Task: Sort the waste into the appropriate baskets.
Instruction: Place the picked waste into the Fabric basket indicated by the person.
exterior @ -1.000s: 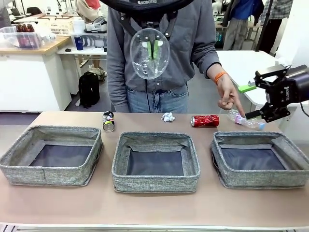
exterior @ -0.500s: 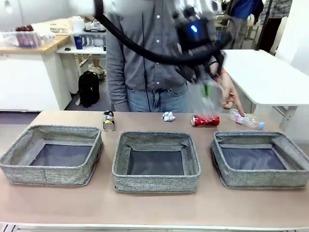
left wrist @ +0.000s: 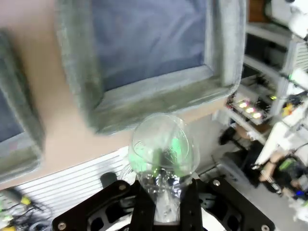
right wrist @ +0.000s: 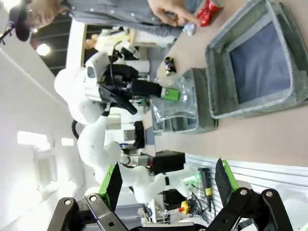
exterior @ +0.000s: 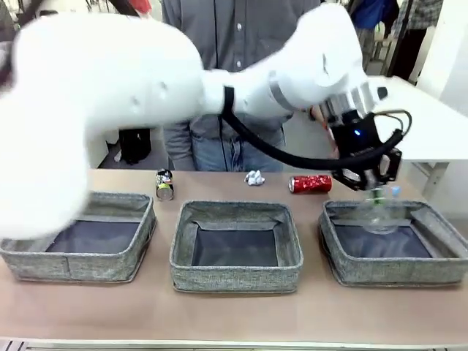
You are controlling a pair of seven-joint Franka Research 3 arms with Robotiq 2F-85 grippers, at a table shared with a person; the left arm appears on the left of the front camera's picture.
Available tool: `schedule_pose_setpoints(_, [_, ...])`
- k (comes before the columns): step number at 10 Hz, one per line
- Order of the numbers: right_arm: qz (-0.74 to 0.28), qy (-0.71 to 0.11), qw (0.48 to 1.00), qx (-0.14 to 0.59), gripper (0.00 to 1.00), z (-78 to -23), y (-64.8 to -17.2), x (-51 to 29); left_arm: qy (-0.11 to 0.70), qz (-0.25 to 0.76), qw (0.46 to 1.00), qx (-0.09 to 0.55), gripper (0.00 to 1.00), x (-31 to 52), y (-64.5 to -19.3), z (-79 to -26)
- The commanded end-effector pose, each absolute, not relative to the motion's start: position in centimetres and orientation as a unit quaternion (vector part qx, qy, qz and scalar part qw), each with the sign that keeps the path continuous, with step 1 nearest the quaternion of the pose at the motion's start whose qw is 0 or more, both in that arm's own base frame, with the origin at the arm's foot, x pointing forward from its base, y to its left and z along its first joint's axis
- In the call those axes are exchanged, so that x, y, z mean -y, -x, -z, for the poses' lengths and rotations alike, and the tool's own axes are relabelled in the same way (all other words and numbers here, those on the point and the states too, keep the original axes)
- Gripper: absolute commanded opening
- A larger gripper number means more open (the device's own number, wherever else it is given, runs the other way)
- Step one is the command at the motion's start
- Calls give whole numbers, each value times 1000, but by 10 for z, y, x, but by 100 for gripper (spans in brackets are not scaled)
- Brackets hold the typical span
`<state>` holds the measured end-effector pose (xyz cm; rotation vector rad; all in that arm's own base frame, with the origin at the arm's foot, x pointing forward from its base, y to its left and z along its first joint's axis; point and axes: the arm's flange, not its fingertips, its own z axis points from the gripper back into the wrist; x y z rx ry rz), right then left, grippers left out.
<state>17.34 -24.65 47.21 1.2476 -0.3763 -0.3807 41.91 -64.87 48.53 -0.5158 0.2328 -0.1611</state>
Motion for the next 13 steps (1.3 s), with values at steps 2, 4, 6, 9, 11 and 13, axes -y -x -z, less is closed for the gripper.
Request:
schedule_pose_setpoints(2, [180,-551,798,166,100,-483,-194,238,305,27,950,-64,3,720,-453,-500])
schedule_pose_setpoints(4, [180,-551,798,166,100,-483,-194,238,282,64,952,-104,3,671,-415,-486])
schedule_pose_setpoints(6, [180,-551,798,166,100,-483,-194,238,299,51,948,-94,3,685,-419,-482])
schedule_pose_setpoints(9, [180,-551,798,166,100,-483,-194,238,281,70,957,-26,3,689,-423,-445])
schedule_pose_setpoints(11, [180,-551,798,166,100,-483,-194,238,280,67,958,-7,3,686,-422,-445])
schedule_pose_setpoints(13, [180,-551,798,166,100,-483,-194,238,284,65,957,-1,10,686,-422,-446])
